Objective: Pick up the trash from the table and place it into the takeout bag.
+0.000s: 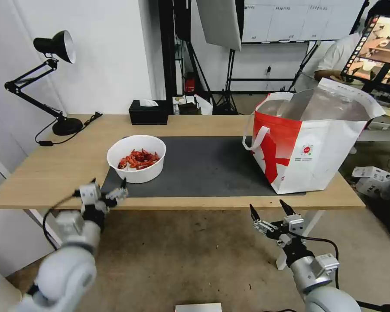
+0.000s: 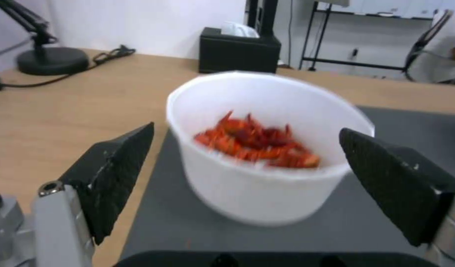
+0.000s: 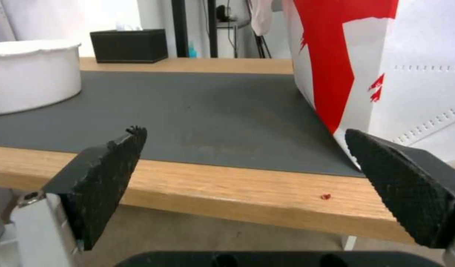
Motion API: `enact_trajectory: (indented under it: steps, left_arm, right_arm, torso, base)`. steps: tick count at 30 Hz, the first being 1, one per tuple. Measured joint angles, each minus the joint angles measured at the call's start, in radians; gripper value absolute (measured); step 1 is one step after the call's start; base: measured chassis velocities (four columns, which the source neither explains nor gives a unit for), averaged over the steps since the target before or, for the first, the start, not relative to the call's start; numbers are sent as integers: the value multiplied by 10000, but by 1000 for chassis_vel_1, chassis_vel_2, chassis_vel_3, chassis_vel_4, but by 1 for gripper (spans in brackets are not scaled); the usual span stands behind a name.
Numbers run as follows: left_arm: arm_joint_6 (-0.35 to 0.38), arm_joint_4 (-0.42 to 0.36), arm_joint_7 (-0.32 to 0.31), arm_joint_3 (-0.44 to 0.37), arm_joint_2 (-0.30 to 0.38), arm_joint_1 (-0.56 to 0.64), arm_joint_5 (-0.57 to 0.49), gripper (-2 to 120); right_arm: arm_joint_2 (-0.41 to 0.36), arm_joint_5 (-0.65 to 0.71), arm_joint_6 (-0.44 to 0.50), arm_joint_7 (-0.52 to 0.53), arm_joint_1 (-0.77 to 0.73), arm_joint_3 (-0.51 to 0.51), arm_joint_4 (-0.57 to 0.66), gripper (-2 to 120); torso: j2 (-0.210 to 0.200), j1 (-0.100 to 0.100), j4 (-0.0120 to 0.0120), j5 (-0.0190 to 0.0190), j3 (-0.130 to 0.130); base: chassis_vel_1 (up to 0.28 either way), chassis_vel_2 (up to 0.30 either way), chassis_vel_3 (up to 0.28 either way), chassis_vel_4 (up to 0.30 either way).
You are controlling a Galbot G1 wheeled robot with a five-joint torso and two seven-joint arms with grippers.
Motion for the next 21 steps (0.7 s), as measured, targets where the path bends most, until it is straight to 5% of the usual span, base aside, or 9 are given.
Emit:
enact_trajectory:
  steps: [7, 15, 21]
  left_arm:
    - [2395, 1415, -2147, 669, 1204, -3049, -4867, 100]
    - [3303, 2421, -3127, 927, 1639, -3931, -6685, 100]
    - [3342, 3386, -3316, 1516, 1272, -4769, -7391, 100]
  right_arm:
    - [-1, 6, -4, 6, 4, 0, 4, 100]
    - [-2, 7, -5, 11, 7, 0, 7, 100]
    - [-3, 8, -6, 14, 8, 1, 9, 100]
  torso:
    - [0, 1, -1, 3, 0]
    - [0, 0, 1, 1, 0]
    - [0, 0, -1, 1, 0]
  base:
    - [0, 0, 0, 0]
    - [0, 0, 0, 0]
    - [0, 0, 0, 0]
